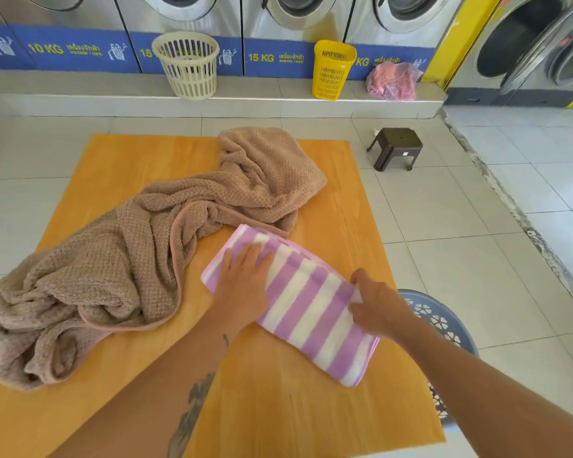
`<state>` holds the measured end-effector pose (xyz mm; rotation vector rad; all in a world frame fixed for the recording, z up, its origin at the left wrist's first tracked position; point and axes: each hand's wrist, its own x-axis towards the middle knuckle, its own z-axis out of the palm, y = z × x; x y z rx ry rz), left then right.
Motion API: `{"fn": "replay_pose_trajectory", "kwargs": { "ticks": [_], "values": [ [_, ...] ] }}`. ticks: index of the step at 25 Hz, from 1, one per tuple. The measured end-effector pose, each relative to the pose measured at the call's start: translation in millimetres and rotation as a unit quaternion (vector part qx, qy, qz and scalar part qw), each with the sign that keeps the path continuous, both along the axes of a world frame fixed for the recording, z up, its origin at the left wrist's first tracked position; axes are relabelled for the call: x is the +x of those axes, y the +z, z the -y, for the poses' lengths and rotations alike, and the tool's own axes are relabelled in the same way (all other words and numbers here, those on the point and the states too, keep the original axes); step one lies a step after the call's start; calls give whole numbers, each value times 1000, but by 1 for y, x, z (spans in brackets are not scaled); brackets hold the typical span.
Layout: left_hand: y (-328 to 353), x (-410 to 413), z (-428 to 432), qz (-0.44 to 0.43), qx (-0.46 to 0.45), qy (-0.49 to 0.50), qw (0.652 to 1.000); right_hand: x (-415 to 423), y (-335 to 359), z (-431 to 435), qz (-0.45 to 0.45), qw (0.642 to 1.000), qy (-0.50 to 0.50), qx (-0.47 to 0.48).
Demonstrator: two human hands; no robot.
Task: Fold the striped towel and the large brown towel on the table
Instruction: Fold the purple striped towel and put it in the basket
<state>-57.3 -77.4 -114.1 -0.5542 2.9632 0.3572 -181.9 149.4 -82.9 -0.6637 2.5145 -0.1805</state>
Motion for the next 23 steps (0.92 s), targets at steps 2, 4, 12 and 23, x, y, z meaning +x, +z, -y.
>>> {"fn": "replay_pose_trajectory", "kwargs": {
  "ticks": [2, 4, 12, 23],
  "values": [
    [6, 8, -13, -82, 11, 18, 996, 13, 0, -18, 70, 996, -56, -25],
    [7, 27, -39, -155, 32, 12, 987, 28, -1, -36, 136, 985, -96, -44],
    [-16, 143, -145, -149, -11, -61, 987, 48, 4, -100, -18, 968, 237, -75],
    [-2, 135, -202, -54, -12, 49, 997, 74, -14, -119, -146, 913, 380, -16]
  ]
}}
